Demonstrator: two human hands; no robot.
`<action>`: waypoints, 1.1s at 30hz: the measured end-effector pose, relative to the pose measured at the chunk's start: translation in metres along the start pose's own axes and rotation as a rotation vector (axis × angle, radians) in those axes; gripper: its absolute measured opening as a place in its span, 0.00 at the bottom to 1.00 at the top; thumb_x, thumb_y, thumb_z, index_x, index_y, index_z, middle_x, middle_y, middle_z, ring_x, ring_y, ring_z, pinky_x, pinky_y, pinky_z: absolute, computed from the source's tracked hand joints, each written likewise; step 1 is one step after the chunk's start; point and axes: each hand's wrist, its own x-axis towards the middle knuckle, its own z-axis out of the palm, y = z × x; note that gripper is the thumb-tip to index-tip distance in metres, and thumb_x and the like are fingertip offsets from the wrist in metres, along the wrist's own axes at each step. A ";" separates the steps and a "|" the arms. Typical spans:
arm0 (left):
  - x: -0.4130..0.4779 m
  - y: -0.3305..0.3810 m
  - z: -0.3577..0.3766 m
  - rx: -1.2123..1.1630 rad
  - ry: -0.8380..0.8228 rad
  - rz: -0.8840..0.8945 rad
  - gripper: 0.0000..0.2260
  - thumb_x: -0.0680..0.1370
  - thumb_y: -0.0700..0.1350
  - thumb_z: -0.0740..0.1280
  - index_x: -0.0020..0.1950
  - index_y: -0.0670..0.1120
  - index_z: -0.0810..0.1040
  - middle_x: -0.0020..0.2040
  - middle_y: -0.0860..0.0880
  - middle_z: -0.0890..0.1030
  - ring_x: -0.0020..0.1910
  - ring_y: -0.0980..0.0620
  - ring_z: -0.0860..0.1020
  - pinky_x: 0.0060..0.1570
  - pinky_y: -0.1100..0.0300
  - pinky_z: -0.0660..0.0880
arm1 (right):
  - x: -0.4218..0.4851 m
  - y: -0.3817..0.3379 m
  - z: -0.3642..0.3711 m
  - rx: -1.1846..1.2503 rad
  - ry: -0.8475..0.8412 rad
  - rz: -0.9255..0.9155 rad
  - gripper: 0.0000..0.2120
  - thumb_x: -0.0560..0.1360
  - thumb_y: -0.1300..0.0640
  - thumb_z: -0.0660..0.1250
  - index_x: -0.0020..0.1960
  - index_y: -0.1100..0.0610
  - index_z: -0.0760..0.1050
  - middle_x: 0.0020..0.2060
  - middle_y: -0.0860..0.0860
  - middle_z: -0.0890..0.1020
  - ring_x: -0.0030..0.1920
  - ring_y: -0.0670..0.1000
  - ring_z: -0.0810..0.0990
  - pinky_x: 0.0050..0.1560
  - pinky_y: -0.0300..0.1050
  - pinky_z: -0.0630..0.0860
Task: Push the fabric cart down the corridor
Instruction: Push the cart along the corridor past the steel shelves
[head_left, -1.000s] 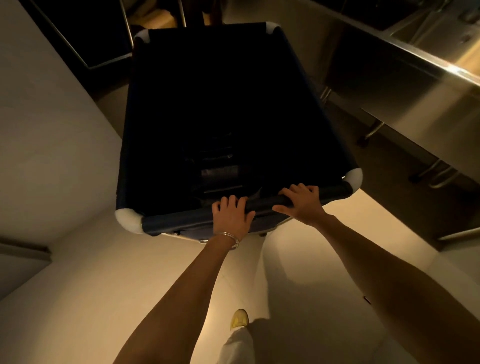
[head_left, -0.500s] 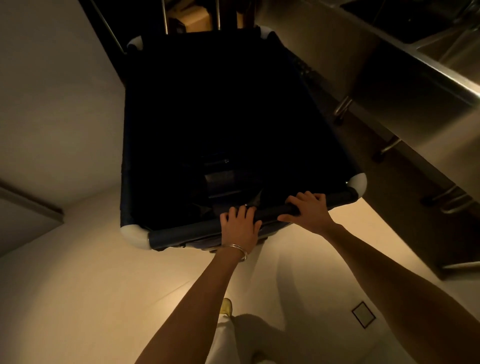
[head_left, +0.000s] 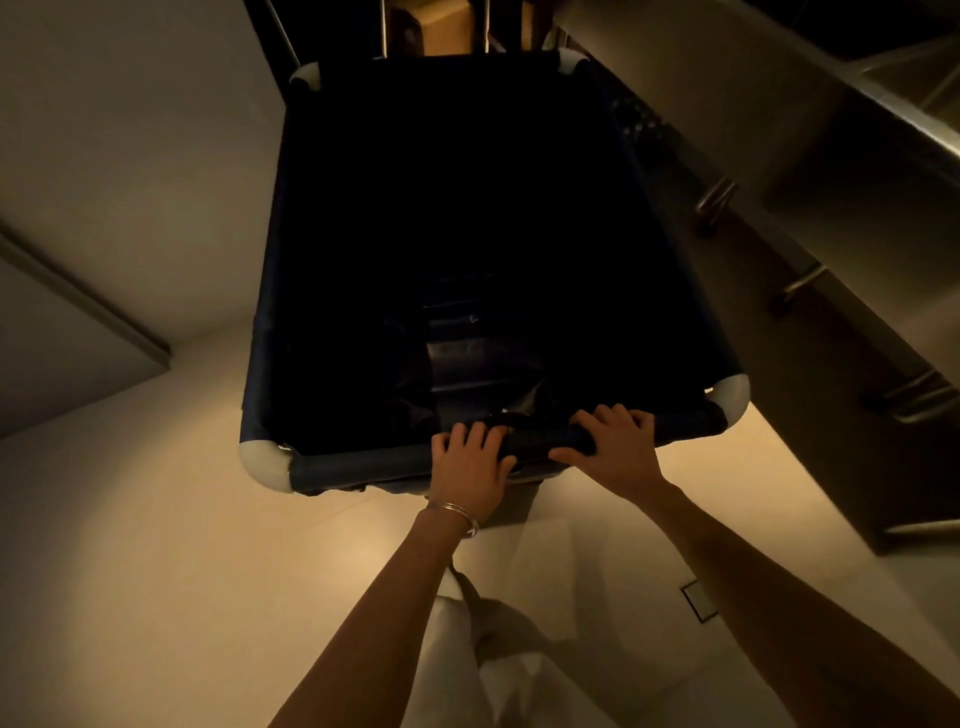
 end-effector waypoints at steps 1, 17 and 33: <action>-0.008 0.001 0.002 0.001 -0.007 0.000 0.20 0.81 0.55 0.52 0.70 0.50 0.63 0.66 0.48 0.71 0.64 0.46 0.67 0.64 0.50 0.60 | -0.009 -0.001 0.001 0.003 0.006 0.005 0.45 0.65 0.23 0.36 0.50 0.55 0.77 0.44 0.56 0.81 0.49 0.59 0.77 0.54 0.55 0.66; -0.015 -0.021 0.001 0.028 0.010 0.078 0.19 0.80 0.56 0.54 0.68 0.52 0.65 0.62 0.49 0.73 0.61 0.47 0.69 0.65 0.52 0.59 | -0.033 -0.022 0.013 -0.062 0.054 0.056 0.36 0.69 0.27 0.44 0.47 0.53 0.77 0.41 0.57 0.82 0.45 0.59 0.78 0.50 0.55 0.69; 0.114 -0.051 -0.034 0.051 0.034 0.128 0.18 0.79 0.55 0.56 0.67 0.50 0.68 0.60 0.47 0.75 0.59 0.45 0.70 0.63 0.51 0.62 | 0.094 -0.025 -0.013 -0.151 -0.135 0.127 0.46 0.61 0.29 0.29 0.65 0.49 0.66 0.61 0.58 0.74 0.62 0.60 0.68 0.62 0.56 0.60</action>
